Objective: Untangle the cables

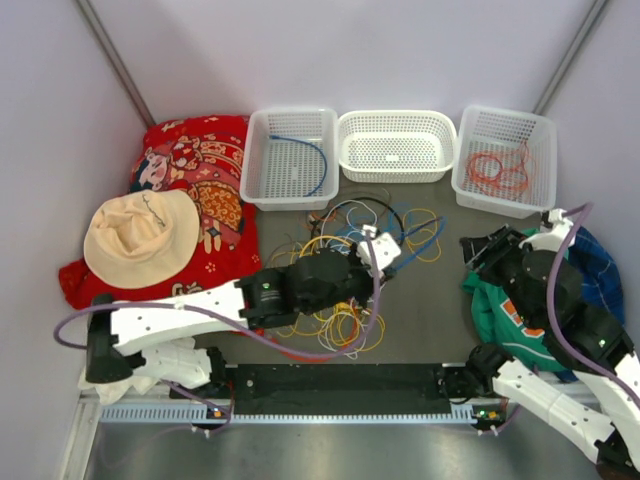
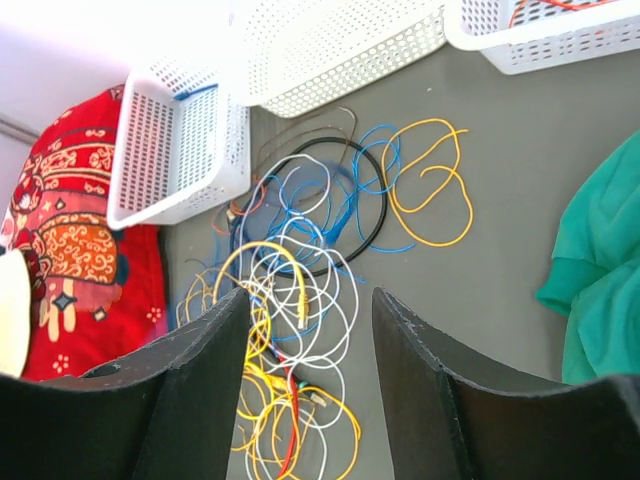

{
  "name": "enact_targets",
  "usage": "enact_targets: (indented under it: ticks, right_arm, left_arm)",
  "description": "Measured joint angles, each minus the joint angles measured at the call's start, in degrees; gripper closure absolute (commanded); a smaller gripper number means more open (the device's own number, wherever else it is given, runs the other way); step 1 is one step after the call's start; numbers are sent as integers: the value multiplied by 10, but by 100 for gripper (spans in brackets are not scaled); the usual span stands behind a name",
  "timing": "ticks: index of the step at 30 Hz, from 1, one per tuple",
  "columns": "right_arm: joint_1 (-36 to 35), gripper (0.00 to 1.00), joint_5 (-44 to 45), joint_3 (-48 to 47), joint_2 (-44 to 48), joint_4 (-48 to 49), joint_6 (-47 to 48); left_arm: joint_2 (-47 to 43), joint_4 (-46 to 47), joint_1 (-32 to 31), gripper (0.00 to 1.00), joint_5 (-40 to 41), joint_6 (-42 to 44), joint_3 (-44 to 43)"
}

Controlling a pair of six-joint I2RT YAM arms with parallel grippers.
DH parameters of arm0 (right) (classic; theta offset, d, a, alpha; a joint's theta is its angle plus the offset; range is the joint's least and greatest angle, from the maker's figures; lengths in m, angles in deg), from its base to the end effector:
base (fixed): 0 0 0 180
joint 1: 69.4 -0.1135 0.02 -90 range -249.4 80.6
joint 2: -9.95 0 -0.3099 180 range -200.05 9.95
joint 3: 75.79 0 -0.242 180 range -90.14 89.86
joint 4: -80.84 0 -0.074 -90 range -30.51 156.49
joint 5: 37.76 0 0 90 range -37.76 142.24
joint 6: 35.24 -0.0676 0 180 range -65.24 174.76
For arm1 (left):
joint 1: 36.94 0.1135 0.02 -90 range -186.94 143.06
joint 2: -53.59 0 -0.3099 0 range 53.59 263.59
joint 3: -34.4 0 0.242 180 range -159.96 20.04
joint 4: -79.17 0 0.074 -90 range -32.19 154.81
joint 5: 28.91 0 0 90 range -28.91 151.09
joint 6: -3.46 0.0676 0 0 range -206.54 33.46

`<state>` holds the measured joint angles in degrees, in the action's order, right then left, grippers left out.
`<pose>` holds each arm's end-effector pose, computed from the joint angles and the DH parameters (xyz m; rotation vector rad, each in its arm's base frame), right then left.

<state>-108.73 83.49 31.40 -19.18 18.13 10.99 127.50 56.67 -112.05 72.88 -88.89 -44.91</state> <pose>0.0601 0.0039 0.3885 0.4391 1.8298 0.4863 0.0928 -0.2951 0.3928 1.0233 1.6364 -0.7343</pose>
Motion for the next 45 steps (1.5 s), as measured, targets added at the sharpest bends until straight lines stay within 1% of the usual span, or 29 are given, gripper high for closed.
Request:
enact_targets:
  ticks: [3, 7, 12, 17, 22, 30, 33, 34, 35, 36, 37, 38, 42, 45]
  right_arm:
    - [0, 48, 9, 0, 7, -1, 0]
    - [0, 48, 13, 0, 9, -1, -3]
    - [0, 48, 10, 19, 10, 2, -5]
    - [0, 48, -4, 34, 3, 4, -4]
    - [0, 48, -16, 50, -7, 21, -1]
    - [0, 48, -25, 88, -37, 41, 11]
    - [0, 48, -29, 104, -48, 57, 16]
    - [0, 48, -31, 109, -54, 62, 17]
    - [0, 48, -33, 113, -61, 66, 18]
    - [0, 48, -35, 117, -70, 72, 20]
    - [0, 48, -38, 119, -78, 76, 21]
    - [0, 48, -41, 121, -85, 81, 22]
    - [0, 48, -48, 127, -105, 101, 28]
    - [0, 48, -50, 135, -112, 113, 33]
  left_arm:
    - [-38, -2, 6, 100, 38, 9, -39]
    - [-52, -1, 36, 100, 88, 25, -90]
    - [-27, -1, 123, 100, 135, 38, -144]
    - [28, 0, 223, 100, 146, 51, -213]
    - [96, 5, 321, 100, 108, 47, -269]
    - [204, 25, 472, 100, 11, -30, -272]
    - [243, 49, 507, 100, -19, -56, -272]
    - [256, 54, 516, 99, -27, -64, -273]
    - [271, 54, 522, 55, -36, -70, -278]
    - [288, 54, 525, 36, -45, -75, -289]
    - [303, 53, 526, 20, -52, -79, -300]
    - [314, 51, 526, 1, -59, -82, -309]
    - [320, 54, 521, 1, -72, -100, -317]
    - [281, 74, 514, 1, -78, -106, -281]
